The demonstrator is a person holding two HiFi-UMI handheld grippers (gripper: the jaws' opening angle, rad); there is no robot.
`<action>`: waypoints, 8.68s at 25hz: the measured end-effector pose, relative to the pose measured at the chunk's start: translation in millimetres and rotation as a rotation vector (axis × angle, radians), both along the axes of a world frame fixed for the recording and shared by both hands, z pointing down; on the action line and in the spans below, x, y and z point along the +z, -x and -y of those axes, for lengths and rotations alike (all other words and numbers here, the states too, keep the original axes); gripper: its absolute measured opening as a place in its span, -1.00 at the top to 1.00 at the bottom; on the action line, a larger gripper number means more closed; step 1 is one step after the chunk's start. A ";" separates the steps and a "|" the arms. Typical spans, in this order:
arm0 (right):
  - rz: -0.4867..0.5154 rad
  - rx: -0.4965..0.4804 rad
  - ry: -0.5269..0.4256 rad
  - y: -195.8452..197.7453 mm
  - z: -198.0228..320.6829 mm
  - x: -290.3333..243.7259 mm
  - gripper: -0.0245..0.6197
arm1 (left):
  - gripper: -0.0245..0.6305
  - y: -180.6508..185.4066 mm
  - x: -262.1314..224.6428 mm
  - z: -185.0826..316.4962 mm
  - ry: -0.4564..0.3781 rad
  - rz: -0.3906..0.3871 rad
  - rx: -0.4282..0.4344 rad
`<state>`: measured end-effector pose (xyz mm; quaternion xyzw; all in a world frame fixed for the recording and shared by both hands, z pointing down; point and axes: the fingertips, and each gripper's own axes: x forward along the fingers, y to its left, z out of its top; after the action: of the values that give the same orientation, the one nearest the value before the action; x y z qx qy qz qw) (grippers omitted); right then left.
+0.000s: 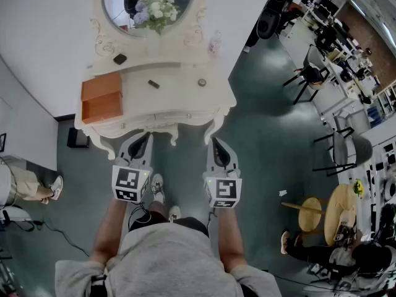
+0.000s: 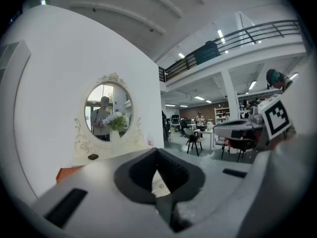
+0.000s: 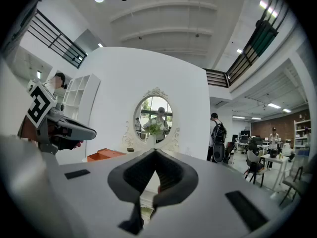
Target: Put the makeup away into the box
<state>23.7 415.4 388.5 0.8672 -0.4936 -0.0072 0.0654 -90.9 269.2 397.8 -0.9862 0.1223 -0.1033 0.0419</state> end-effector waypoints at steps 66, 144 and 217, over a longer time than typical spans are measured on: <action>0.311 -0.734 0.557 -182.9 481.1 268.3 0.46 | 0.92 -161.3 191.0 353.8 0.317 0.226 -0.621; 0.012 -1.478 0.753 208.6 593.9 259.5 0.61 | 0.92 193.2 192.2 380.0 0.386 0.122 -1.247; 0.128 -0.558 0.172 -115.6 534.2 50.3 0.87 | 0.92 -110.4 42.7 427.5 0.056 0.074 -0.432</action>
<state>139.3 -118.9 438.8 0.6880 -0.7149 0.0713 0.1028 19.5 -158.3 440.5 -0.9334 0.3263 -0.1493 -0.0042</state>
